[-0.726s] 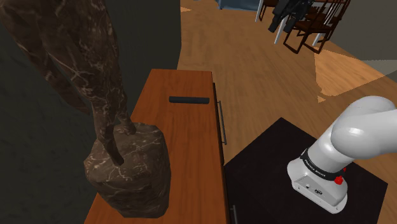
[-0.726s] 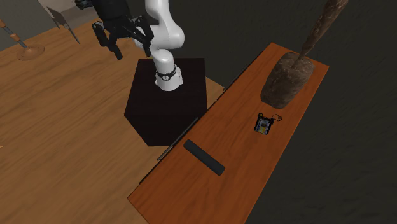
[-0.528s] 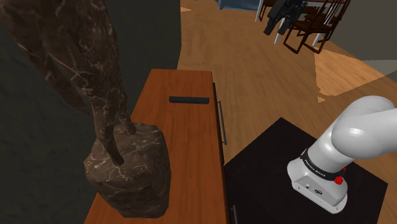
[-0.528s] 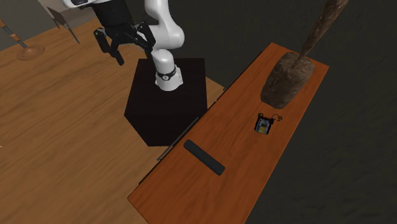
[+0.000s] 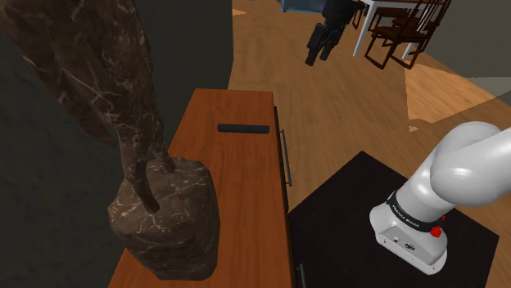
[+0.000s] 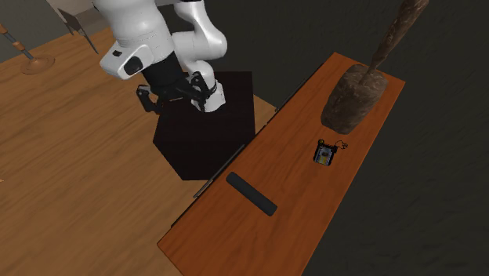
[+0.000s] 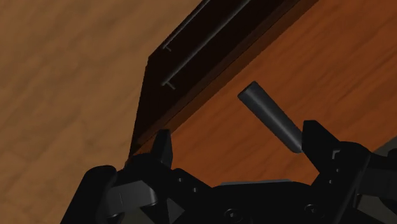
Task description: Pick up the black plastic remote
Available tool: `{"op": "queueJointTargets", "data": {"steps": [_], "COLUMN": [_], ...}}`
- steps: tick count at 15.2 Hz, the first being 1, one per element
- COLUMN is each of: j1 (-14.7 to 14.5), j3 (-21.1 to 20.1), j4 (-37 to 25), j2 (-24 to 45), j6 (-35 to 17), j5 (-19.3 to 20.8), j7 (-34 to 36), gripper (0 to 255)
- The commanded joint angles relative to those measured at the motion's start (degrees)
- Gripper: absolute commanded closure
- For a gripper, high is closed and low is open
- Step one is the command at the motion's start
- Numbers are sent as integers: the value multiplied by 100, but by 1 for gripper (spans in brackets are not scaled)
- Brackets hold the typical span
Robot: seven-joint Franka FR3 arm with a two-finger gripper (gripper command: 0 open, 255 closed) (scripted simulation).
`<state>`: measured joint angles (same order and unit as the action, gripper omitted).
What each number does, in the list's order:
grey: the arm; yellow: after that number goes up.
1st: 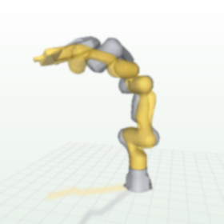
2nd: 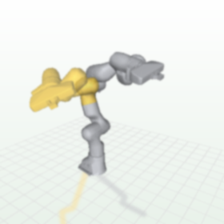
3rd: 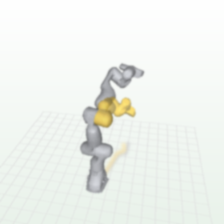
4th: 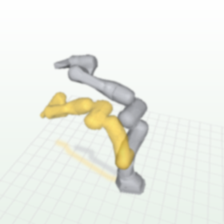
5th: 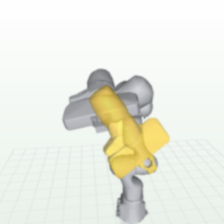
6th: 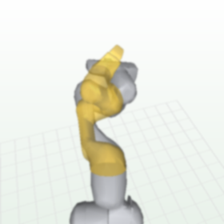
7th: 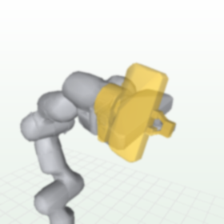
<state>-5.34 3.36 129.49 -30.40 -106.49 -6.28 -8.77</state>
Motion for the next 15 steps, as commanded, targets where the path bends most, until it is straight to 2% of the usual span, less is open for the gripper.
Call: {"op": "queueJointTargets", "data": {"steps": [1, 15], "j1": [-120, -778], "j3": [-29, -422], "j4": [-12, -910], "j2": [338, 2980], "j6": [-233, -1321], "j5": [-11, 48], "j7": [-233, -1616], "gripper": [0, 0]}}
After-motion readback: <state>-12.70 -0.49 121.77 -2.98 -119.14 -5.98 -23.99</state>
